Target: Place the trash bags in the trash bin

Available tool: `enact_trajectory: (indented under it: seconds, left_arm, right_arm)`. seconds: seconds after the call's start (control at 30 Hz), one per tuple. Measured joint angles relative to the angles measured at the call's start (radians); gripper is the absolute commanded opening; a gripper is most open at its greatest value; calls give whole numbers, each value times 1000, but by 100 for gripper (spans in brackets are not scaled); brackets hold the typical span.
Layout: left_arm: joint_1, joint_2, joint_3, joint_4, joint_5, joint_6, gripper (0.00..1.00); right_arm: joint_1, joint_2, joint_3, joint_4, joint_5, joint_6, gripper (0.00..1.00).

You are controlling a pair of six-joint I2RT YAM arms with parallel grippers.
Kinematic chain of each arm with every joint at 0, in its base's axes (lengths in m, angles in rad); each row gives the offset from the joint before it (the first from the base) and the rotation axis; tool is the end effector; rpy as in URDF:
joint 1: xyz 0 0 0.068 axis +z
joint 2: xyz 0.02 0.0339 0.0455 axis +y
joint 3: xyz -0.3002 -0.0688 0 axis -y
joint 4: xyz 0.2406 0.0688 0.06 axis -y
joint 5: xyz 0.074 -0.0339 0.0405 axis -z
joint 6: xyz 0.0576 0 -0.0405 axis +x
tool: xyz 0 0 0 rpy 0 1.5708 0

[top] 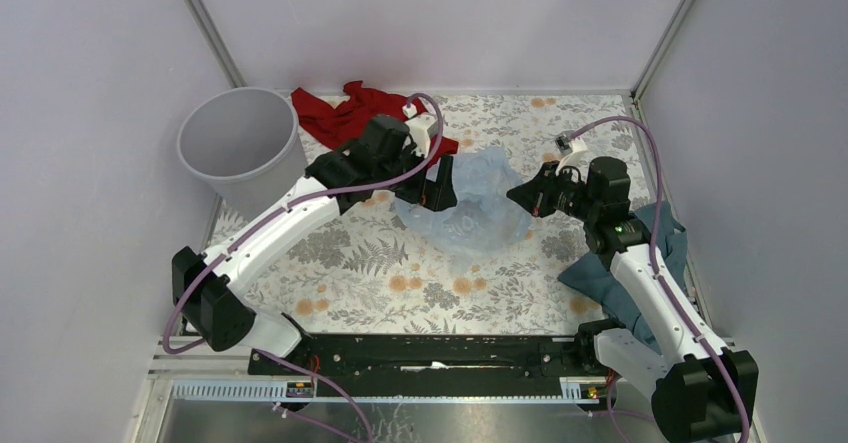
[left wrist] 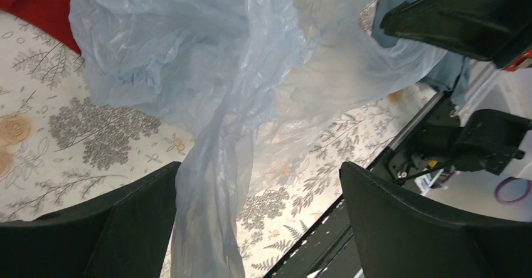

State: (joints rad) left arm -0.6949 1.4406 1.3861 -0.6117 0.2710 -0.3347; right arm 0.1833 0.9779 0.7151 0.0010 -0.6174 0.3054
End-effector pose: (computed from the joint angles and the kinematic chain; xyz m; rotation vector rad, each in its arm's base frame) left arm 0.2408 -0.2208 0.3779 0.5731 2.2800 -0.8395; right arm 0.2073 0.0723 0.3266 -0.3343 1.8483 0.9032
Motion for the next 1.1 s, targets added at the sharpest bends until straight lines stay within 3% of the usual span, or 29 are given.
enact_trajectory:
  seconds: [0.1, 0.3, 0.37, 0.5, 0.6, 0.7, 0.83, 0.93, 1.0, 1.1]
  left_arm:
    - [-15, -3, 0, -31, -48, 21, 86]
    - [-11, -27, -20, -52, -143, 37, 31]
    - [-11, -41, -43, -53, -193, 35, 18]
    - [-8, -51, -89, -46, -292, 4, 2]
    - [11, -15, -100, -31, -351, -6, 0]
    - [53, 121, 34, -68, -422, -6, 0]
    - [113, 369, 446, -92, -492, 23, 0]
    - [116, 375, 615, 32, -455, 98, 0]
    - [62, 226, 512, 233, -421, 178, 0]
    - [-75, -133, 171, 555, -346, 253, 0]
  right_arm:
    - [0, 0, 0, 0, -5, 0, 0]
    - [0, 0, 0, 0, -3, 2, 0]
    - [0, 0, 0, -11, 10, 9, 0]
    - [0, 7, -1, -61, 95, 62, 0]
    - [0, 76, -5, -55, 139, 113, 0]
    - [-1, 246, 40, -55, 188, 149, 0]
    - [-6, 554, 427, -202, 243, 153, 0]
    - [8, 535, 636, -140, 291, 101, 0]
    - [26, 426, 678, -63, 286, 70, 0]
    - [53, 211, 674, 85, 207, 41, 0]
